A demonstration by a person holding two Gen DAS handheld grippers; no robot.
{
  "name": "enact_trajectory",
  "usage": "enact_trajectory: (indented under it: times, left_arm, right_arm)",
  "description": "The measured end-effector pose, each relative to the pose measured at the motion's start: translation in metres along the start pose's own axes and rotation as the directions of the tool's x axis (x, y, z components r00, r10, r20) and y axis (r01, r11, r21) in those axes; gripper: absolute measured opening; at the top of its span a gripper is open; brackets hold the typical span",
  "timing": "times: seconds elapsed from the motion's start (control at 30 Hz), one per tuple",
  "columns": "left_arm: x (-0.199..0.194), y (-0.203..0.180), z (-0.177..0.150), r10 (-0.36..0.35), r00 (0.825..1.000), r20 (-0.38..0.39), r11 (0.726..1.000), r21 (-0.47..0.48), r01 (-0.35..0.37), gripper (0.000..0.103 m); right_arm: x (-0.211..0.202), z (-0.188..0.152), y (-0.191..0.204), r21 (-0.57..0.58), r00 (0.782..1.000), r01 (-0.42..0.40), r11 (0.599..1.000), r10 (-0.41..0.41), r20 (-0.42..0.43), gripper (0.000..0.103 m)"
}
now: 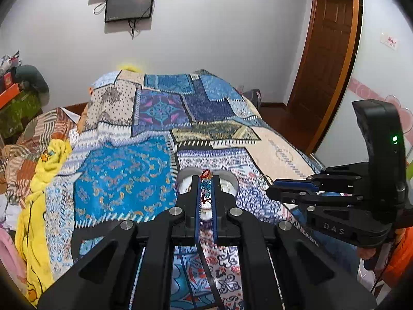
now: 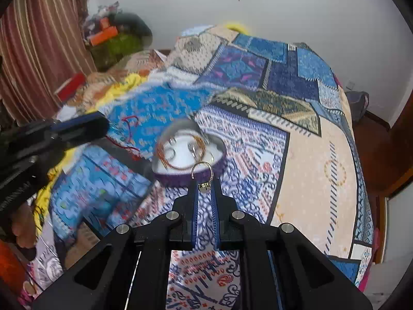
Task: Organize jewelry
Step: 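Carry the bracelet and ring over the heart tin and lower them inside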
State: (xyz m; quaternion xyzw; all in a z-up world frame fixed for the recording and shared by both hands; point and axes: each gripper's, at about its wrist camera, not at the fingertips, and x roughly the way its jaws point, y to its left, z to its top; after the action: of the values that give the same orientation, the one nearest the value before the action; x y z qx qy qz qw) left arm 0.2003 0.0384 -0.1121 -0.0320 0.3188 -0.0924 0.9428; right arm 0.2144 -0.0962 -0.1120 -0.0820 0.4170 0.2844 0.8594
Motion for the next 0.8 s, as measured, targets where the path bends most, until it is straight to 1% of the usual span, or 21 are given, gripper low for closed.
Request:
enact_trajectory:
  times: [0.2,0.37,0.57,0.8]
  left_arm:
    - [0.003,0.003,0.012,-0.002,1.000,0.025,1.000,-0.001,0.002,0.005]
    - [0.012,0.005,0.015,-0.004,1.000,0.028,1.000,-0.002,0.004,0.005]
    - [0.035,0.010,0.011,-0.012,1.000,-0.014,1.000,-0.011,0.011,0.005]
    - [0.069,0.021,0.000,-0.056,0.994,-0.096,0.997,-0.051,0.051,0.005]
  right_arm:
    - [-0.002,0.012,0.003,0.011,0.999,-0.025,1.000,0.024,0.039,0.009]
    - [0.006,0.015,0.006,0.014,0.998,-0.043,0.999,0.043,0.036,0.009]
    - [0.027,0.017,0.010,-0.005,0.998,-0.060,0.998,0.060,-0.004,0.009]
    - [0.054,0.016,0.011,-0.031,0.995,-0.065,0.997,0.062,-0.072,0.009]
